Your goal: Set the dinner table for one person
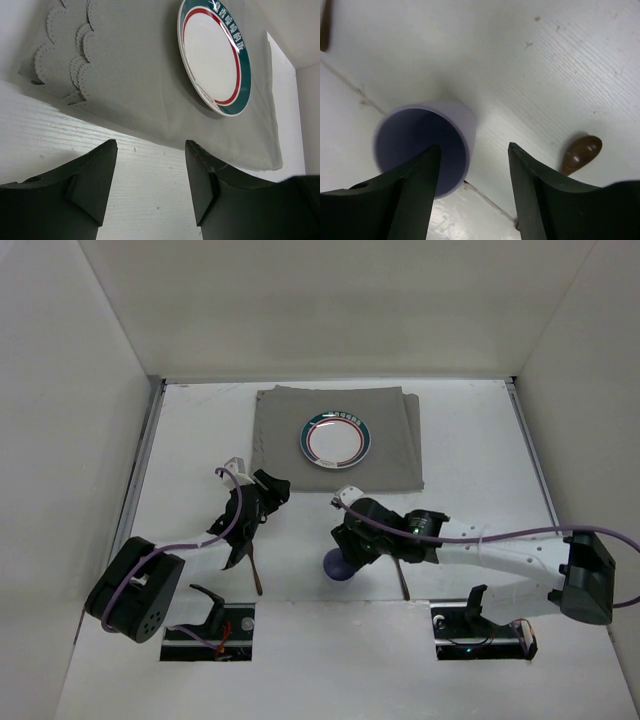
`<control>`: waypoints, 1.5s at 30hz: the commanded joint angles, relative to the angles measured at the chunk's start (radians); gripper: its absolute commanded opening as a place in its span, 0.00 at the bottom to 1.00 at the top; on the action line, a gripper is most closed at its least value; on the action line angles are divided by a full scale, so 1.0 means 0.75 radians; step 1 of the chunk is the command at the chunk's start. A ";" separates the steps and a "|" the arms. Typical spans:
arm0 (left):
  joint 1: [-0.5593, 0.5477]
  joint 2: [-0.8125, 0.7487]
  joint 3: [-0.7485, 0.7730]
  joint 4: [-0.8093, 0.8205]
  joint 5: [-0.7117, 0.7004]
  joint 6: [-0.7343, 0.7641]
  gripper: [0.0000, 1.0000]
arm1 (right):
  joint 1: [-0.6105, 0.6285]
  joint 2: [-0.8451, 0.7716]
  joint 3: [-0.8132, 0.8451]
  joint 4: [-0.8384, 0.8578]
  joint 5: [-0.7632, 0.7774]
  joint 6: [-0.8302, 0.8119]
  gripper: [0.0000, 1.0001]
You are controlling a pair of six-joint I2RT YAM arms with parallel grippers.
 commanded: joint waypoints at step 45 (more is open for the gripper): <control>-0.014 -0.029 0.007 0.064 -0.011 -0.022 0.54 | -1.197 1.260 1.597 -0.055 0.137 -0.061 0.04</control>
